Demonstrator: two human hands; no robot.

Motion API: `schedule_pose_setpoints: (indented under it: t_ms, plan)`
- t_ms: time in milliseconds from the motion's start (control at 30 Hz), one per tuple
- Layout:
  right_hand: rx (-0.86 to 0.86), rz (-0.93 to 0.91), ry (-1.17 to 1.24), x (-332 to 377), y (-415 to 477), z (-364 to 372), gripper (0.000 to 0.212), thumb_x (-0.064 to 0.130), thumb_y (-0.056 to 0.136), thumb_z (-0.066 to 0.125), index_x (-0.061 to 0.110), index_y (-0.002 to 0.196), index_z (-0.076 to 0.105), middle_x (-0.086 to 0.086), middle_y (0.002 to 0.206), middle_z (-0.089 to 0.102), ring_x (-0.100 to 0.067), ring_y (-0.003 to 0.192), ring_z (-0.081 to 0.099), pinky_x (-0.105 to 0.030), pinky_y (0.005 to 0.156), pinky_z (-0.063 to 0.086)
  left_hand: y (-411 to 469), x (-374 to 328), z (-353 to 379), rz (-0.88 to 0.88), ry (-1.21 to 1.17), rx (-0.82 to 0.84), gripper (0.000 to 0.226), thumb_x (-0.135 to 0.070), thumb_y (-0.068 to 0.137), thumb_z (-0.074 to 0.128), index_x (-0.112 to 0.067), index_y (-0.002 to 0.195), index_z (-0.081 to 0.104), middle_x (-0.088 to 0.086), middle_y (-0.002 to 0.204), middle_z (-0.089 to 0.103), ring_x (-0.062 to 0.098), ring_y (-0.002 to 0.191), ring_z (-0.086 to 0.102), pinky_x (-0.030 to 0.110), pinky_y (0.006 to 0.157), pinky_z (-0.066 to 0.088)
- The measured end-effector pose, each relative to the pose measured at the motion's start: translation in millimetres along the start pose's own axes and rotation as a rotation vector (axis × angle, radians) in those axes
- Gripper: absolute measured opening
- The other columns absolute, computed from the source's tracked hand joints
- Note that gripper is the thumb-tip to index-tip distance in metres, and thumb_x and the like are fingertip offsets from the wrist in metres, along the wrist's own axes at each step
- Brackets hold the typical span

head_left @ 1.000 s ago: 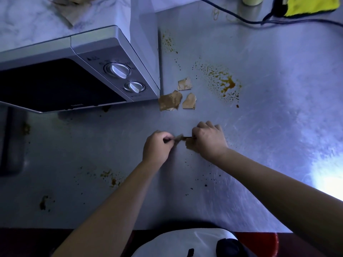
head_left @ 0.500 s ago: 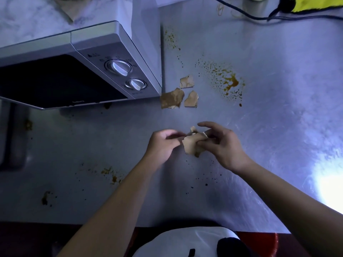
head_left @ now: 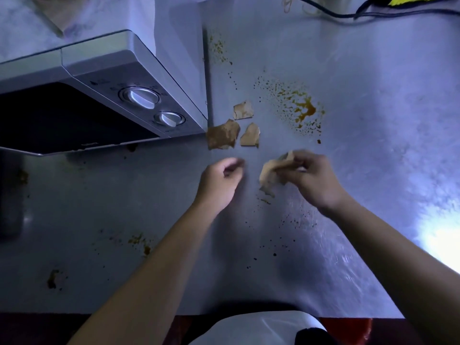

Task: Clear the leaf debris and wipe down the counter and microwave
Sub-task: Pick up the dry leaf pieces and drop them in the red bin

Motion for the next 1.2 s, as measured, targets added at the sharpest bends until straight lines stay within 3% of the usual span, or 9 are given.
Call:
schedule_pose_setpoints:
  t_ms: [100, 233, 367, 500, 633, 733, 867, 1067, 1200]
  plan:
    - [-0.012, -0.083, -0.354, 17.4, 42.4, 2.0, 0.015, 0.008, 0.086, 0.070, 0.001, 0.098, 0.075, -0.014, 0.119, 0.060, -0.032, 0.108, 0.059, -0.047, 0.095, 0.047, 21.8, -19.1, -7.6, 0.269, 0.466, -0.157, 0.043, -0.013, 0.095, 0.057, -0.016, 0.138, 0.056, 0.001, 0.144, 0.053, 0.020, 0.129, 0.049, 0.027, 0.107, 0.038]
    - [0.103, -0.216, -0.751, 37.0, 96.9, 33.2, 0.020, 0.018, 0.090, 0.060, 0.009, 0.101, 0.074, -0.006, 0.141, 0.053, -0.033, 0.133, 0.038, -0.037, 0.105, 0.034, 48.6, -15.9, -2.1, 0.252, 0.757, -0.076, 0.060, -0.020, 0.097, 0.052, -0.010, 0.153, 0.032, 0.008, 0.163, 0.022, 0.027, 0.148, 0.023, 0.037, 0.119, 0.024]
    - [0.219, -0.226, -1.064, 32.0, 117.1, 57.7, 0.005, 0.016, 0.089, 0.056, 0.015, 0.084, 0.057, -0.008, 0.100, 0.058, -0.032, 0.118, 0.045, -0.040, 0.089, 0.035, 38.4, -10.5, -6.5, 0.354, 0.749, -0.141, 0.047, -0.020, 0.095, 0.056, -0.007, 0.140, 0.051, 0.010, 0.151, 0.044, 0.030, 0.139, 0.039, 0.040, 0.109, 0.034]
    - [0.231, -0.302, -0.910, 26.6, 105.5, 56.5, 0.024, 0.031, 0.089, 0.066, 0.010, 0.078, 0.060, -0.014, 0.087, 0.061, -0.037, 0.087, 0.061, -0.034, 0.066, 0.040, 6.0, 5.2, -9.1, 0.365, 0.684, -0.192, 0.019, -0.018, 0.089, 0.066, -0.012, 0.107, 0.069, 0.004, 0.115, 0.067, 0.028, 0.107, 0.058, 0.036, 0.089, 0.041]
    - [0.193, -0.279, -0.622, 43.1, 103.9, 43.2, 0.031, 0.030, 0.085, 0.068, 0.015, 0.112, 0.066, -0.009, 0.096, 0.071, -0.027, 0.080, 0.066, -0.035, 0.074, 0.054, -23.0, 20.0, -6.8, 0.399, 0.681, -0.210, 0.015, -0.007, 0.080, 0.076, -0.012, 0.095, 0.075, 0.002, 0.094, 0.073, 0.025, 0.088, 0.065, 0.033, 0.079, 0.048]
    - [0.161, -0.313, -0.699, 65.3, 132.4, 43.6, 0.038, 0.012, 0.082, 0.066, 0.011, 0.120, 0.063, -0.013, 0.109, 0.066, -0.028, 0.087, 0.060, -0.034, 0.078, 0.051, -32.8, 24.8, -4.9, 0.394, 0.675, -0.201, 0.014, -0.005, 0.079, 0.077, -0.013, 0.091, 0.076, 0.002, 0.091, 0.073, 0.025, 0.084, 0.067, 0.035, 0.077, 0.051]
    - [0.171, -0.156, -1.019, 69.5, 171.8, 57.9, 0.035, 0.000, 0.092, 0.050, 0.003, 0.126, 0.057, -0.019, 0.137, 0.039, -0.031, 0.096, 0.055, -0.033, 0.081, 0.044, -37.9, 23.0, -6.0, 0.399, 0.583, -0.151, 0.008, -0.005, 0.082, 0.073, -0.010, 0.087, 0.077, 0.002, 0.099, 0.071, 0.025, 0.082, 0.067, 0.038, 0.077, 0.055]
    - [0.100, -0.102, -1.203, 65.3, 161.7, 61.3, 0.012, 0.002, 0.088, 0.054, 0.006, 0.098, 0.059, -0.016, 0.105, 0.059, -0.028, 0.083, 0.047, -0.035, 0.070, 0.041, -46.8, 19.8, -11.2, 0.407, 0.471, -0.197, 0.009, -0.009, 0.084, 0.074, -0.012, 0.092, 0.077, -0.001, 0.102, 0.069, 0.018, 0.094, 0.061, 0.027, 0.081, 0.050]
    - [0.079, -0.117, -1.164, 51.9, 130.1, 48.7, 0.015, 0.003, 0.085, 0.054, 0.012, 0.097, 0.058, -0.005, 0.079, 0.050, -0.028, 0.082, 0.046, -0.036, 0.069, 0.036, -50.5, 9.1, -0.8, 0.471, 0.428, -0.110, 0.012, -0.011, 0.085, 0.075, -0.013, 0.097, 0.078, -0.002, 0.103, 0.069, 0.013, 0.096, 0.058, 0.021, 0.084, 0.047]
Point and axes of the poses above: each hand's wrist, its own y-axis towards the middle knuckle, its own z-axis out of the palm, x = y × z, the point moved 5 cm from there along y, towards the middle knuckle
